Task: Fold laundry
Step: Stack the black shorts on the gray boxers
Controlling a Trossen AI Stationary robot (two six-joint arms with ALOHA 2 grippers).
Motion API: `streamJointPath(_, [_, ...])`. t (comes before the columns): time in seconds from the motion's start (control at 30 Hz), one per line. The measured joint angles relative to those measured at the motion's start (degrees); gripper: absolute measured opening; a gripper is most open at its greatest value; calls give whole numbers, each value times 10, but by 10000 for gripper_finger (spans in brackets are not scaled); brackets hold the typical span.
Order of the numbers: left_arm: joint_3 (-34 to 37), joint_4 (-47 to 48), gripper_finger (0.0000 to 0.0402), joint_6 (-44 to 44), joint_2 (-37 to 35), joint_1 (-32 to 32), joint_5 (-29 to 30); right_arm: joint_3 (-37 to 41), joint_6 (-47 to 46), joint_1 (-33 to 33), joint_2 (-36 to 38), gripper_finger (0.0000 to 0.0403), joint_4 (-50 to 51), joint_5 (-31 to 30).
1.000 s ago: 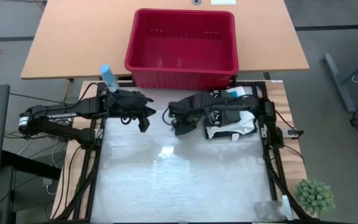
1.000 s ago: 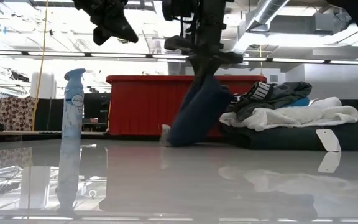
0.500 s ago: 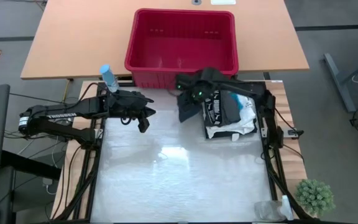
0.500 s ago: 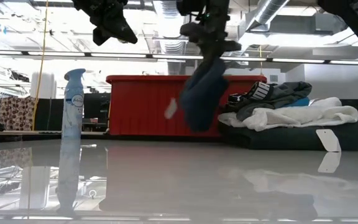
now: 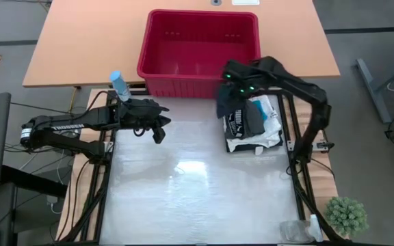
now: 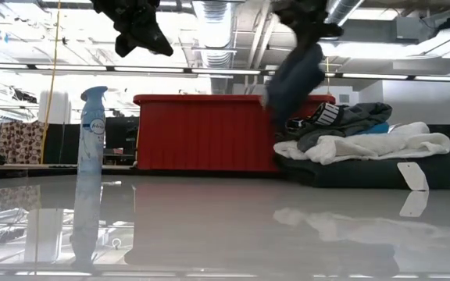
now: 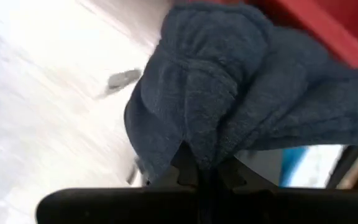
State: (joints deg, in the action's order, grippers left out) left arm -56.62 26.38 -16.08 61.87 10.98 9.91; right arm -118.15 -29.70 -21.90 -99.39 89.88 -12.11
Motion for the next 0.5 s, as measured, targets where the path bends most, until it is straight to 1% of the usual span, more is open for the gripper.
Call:
streamJointPath(0.07, [0,-2,0,-2,0,0,7,51,-9,-4,33,29,-8,1])
streamJointPath(0.13, [0,-4,0,-10,0,0,16,118,-22,-7,68,29,-35,5])
streamJointPath(0.33, [0,-6,0,-17,1,0,37,324,-64,-10,169,29,-133,66])
streamJointPath(0.4, [0,-6,0,-18,2,0,44,377,-79,-5,193,29,-143,76])
streamJointPath(0.5, [0,-7,0,-26,2,0,45,434,-99,2,229,29,-151,77])
